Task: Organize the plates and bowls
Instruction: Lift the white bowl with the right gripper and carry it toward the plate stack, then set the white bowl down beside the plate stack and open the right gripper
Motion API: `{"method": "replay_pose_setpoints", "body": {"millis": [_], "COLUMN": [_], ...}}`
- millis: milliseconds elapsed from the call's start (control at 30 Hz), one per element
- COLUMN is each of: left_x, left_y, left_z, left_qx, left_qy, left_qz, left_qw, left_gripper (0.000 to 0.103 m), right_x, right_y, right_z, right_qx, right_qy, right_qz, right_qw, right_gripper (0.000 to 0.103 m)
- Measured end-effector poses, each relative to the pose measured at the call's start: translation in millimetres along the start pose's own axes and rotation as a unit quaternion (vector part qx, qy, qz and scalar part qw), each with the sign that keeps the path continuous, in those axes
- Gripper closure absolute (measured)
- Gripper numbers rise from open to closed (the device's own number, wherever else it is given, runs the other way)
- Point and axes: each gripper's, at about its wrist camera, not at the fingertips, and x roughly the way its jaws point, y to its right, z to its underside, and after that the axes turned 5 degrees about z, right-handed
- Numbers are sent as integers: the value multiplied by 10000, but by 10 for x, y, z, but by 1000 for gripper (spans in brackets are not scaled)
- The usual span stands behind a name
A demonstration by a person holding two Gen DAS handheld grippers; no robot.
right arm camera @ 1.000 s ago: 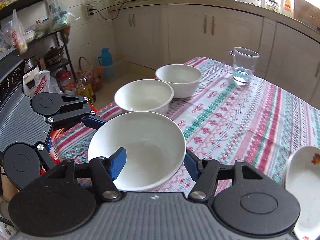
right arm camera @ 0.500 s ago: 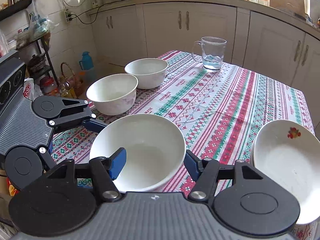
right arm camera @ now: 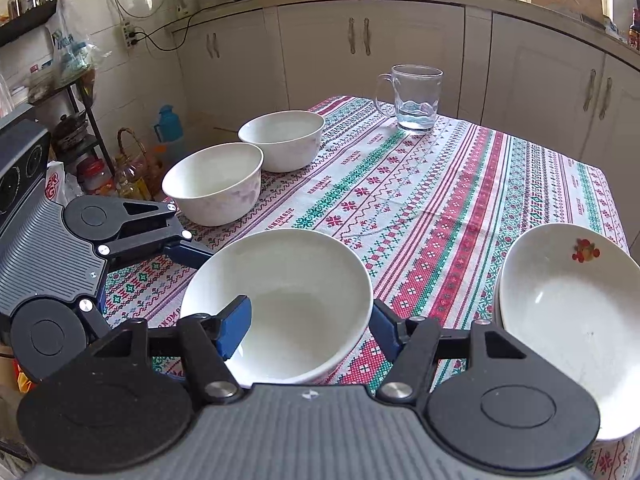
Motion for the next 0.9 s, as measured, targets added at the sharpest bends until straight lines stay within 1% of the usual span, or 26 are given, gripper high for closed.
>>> {"method": "replay_pose_setpoints", "body": {"millis": [67, 133, 200, 300, 333, 367, 433, 567, 733, 800, 900], "left_x": [5, 8, 12, 1, -12, -27, -68, -150, -278, -338, -422], "left_y": [-3, 5, 25, 27, 21, 14, 5, -9, -15, -28, -85], "left_z": [-2, -3, 0, 7, 9, 10, 17, 52, 133, 185, 253], "left_qx": [-2, 29, 73, 70, 42, 18, -32, -157, -272, -286, -329], "left_qy": [5, 9, 12, 25, 43, 64, 120, 150, 185, 162, 151], "left_qz": [-4, -26, -78, -114, -113, -119, -143, -179, -269, -352, -575], "left_qw": [10000, 10000, 9999, 9999, 9999, 9999, 9998, 9996, 9991, 9988, 9977], "left_gripper": [15, 15, 14, 12, 11, 8, 6, 6, 6, 6, 6], "right_x": [5, 9, -4, -42, -53, -61, -71, -76, -105, -109, -112], "right_y": [8, 15, 18, 14, 11, 9, 7, -17, -90, -132, -210], "right_z": [1, 3, -1, -25, -31, -37, -52, -67, -93, -118, -167], "right_qx": [18, 34, 55, 62, 51, 42, 22, -27, -183, -282, -460], "right_qy": [-2, 13, 88, 210, 240, 266, 275, 255, 281, 301, 323], "right_qz": [4, -5, -25, 15, 54, 86, 116, 245, 301, 309, 351], "right_qw": [10000, 10000, 9999, 9998, 9997, 9996, 9996, 9994, 9990, 9987, 9978], "right_gripper": [32, 28, 14, 3, 1, 0, 0, 0, 0, 0, 0]}}
